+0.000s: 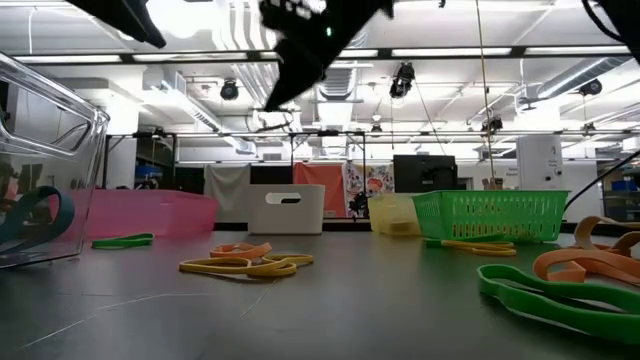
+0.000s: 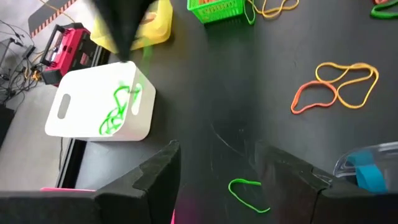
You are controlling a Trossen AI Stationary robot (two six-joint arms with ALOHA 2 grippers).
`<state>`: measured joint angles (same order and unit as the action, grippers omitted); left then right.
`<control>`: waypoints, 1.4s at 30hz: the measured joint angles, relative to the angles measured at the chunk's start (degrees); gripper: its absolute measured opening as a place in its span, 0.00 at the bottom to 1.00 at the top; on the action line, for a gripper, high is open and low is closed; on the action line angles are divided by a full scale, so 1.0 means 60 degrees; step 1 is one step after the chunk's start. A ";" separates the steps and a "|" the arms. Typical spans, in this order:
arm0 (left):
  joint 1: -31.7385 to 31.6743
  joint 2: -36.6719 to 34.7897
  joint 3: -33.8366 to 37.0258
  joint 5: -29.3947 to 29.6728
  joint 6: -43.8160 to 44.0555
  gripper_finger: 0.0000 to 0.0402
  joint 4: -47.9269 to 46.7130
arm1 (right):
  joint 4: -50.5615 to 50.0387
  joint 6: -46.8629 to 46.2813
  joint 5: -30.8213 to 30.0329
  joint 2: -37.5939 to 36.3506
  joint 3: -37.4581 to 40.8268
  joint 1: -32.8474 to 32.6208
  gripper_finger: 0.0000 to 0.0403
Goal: Sort rubber bands into baskets
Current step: Put the green rubber band into the white bin
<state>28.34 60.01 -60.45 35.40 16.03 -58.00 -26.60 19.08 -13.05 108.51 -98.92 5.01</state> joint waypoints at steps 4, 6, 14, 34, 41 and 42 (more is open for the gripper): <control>0.0015 -0.0134 -0.0007 0.0002 0.0120 0.47 0.0069 | 0.0836 0.0071 0.0021 0.0299 0.0237 0.1159 0.02; 0.0015 -0.0179 -0.0029 0.0004 0.0165 0.47 0.0108 | 0.1220 -0.0004 0.0044 0.0517 0.0336 0.1674 0.02; 0.0011 -0.0044 -0.0044 0.0004 0.0189 0.47 0.0342 | 0.1578 -0.1132 0.1228 0.1252 0.0443 0.3085 0.02; -0.0994 0.0503 -0.0044 -0.1062 0.0146 0.47 0.1125 | 0.0682 -0.2051 0.2005 0.0678 0.0442 0.3529 0.39; -0.2652 0.0866 -0.0091 -0.3716 -0.0839 0.47 0.1416 | -0.0769 -0.2591 0.2745 -0.0437 0.0431 0.3273 0.43; -0.2903 0.0987 -0.0091 -0.4055 -0.1057 0.47 0.1418 | -0.0891 -0.2630 0.2782 -0.0579 0.0431 0.3195 0.43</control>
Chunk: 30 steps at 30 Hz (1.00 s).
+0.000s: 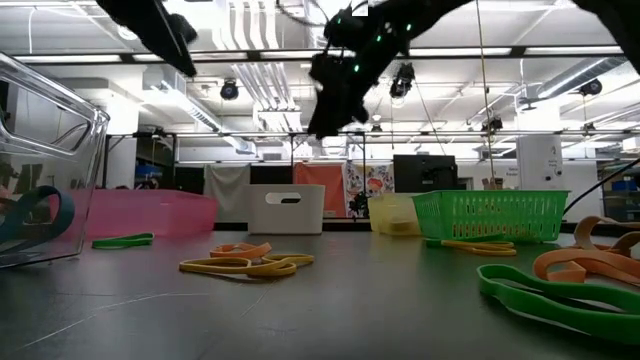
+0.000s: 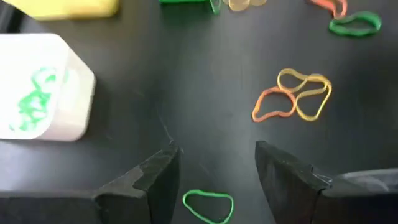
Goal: Sort rubber bands into baskets
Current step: Put the green rubber band into the white bin
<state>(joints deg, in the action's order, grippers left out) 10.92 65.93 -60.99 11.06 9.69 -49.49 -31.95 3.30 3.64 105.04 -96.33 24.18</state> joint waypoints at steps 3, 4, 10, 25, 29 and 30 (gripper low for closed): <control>-0.0734 0.0487 0.0000 -0.0571 -0.0425 0.46 -0.0121 | -0.0189 0.0015 0.0004 -0.0365 0.0039 -0.0276 0.42; -0.0976 0.0676 0.0000 -0.0825 -0.0542 0.46 -0.0194 | -0.0298 0.0023 0.0002 -0.0482 0.0083 -0.0366 0.42; -0.1650 0.1487 0.0000 -0.1877 -0.1479 0.42 -0.0923 | -0.0298 -0.0009 0.0004 -0.1667 0.0911 -0.0698 0.41; -0.1929 0.2324 0.1363 -0.1871 0.0635 0.41 -0.0693 | 0.3359 -0.1376 -0.0035 -0.4692 0.5424 -0.1078 0.42; -0.1931 0.2313 0.2028 -0.1766 0.0811 0.41 -0.0214 | 0.3789 -0.1331 -0.0027 -0.4988 0.5746 -0.1185 0.42; -0.1942 0.2308 0.2142 -0.1760 0.0809 0.41 0.0008 | 0.3822 -0.1302 -0.0029 -0.5031 0.5778 -0.1182 0.42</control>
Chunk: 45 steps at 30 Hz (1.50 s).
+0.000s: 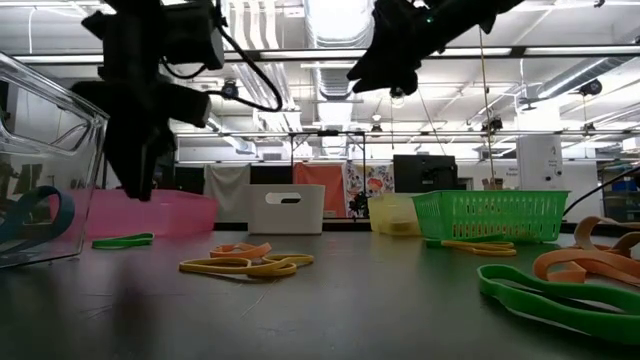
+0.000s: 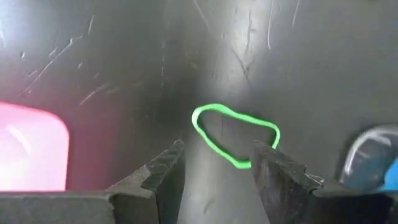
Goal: Sort rubber bands into baskets
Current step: Put the green rubber band into the white bin
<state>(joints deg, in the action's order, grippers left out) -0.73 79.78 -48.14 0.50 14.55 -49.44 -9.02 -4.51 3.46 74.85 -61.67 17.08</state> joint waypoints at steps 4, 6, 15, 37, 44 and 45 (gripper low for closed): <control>-0.0037 0.0064 0.0246 0.0145 -0.0071 0.41 0.0789 | 0.0120 0.0018 -0.0007 -0.0044 0.0006 0.0004 0.42; -0.0037 0.0140 0.0288 0.0441 -0.0129 0.41 0.0909 | 0.0131 0.0109 -0.0004 -0.0001 -0.0040 0.0000 0.42; -0.0040 0.0484 0.0719 0.0825 -0.0853 0.41 0.1169 | 0.0146 0.0179 -0.0007 0.0244 -0.0085 0.0004 0.43; -0.0037 0.0508 0.1686 0.0785 -0.1665 0.32 0.2441 | 0.0168 0.0179 -0.0083 0.0306 -0.0081 0.0004 0.42; -0.0029 0.0483 0.1835 0.0714 -0.1665 0.20 0.2636 | 0.0175 0.0179 -0.0084 0.0306 -0.0077 0.0004 0.42; -0.0029 0.0483 0.1836 0.0706 -0.1665 0.18 0.2643 | 0.0178 0.0175 -0.0084 0.0306 -0.0077 0.0004 0.42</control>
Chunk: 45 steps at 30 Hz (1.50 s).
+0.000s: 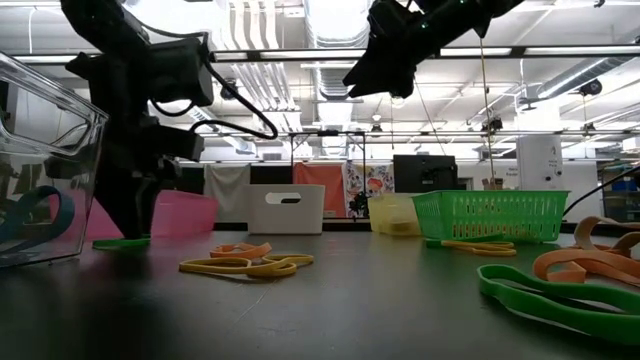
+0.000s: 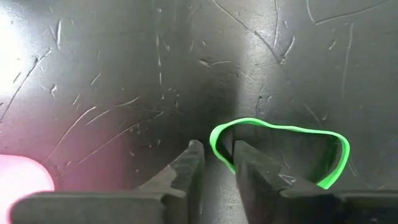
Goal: Sort rubber bands into baskets
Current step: Put the green rubber band into the white bin
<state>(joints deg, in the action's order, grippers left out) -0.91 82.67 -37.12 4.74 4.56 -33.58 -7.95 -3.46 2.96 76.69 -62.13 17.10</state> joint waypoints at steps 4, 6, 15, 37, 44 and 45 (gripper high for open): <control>-0.0004 0.0019 -0.0074 0.0039 -0.0085 0.07 -0.0046 | 0.0026 0.0000 -0.0002 0.0000 0.0000 0.0000 0.42; -0.0007 0.0025 -0.0155 0.0140 -0.0219 0.02 -0.0095 | 0.0025 0.0001 -0.0003 0.0000 0.0000 0.0000 0.42; -0.0007 -0.0250 -0.1238 0.0540 -0.0818 0.00 -0.1383 | 0.0023 0.0005 0.0000 0.0000 -0.0004 0.0000 0.42; -0.4594 0.0852 -0.6420 0.0637 -0.4951 0.00 0.0608 | 0.0023 0.0841 -0.0024 0.0000 -0.0007 0.0007 0.42; -0.5349 0.2984 -0.7741 0.0376 -0.5497 0.00 0.0039 | 0.0056 0.1009 -0.0085 0.0000 -0.0008 0.0007 0.42; -0.5408 0.3229 -0.7950 0.0387 -0.5499 0.00 -0.0145 | 0.0033 0.1002 -0.0084 0.0000 -0.0007 0.0007 0.42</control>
<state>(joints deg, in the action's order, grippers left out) -33.35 102.05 -84.82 7.07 -28.44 -34.45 -7.75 2.55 2.46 76.69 -62.17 17.15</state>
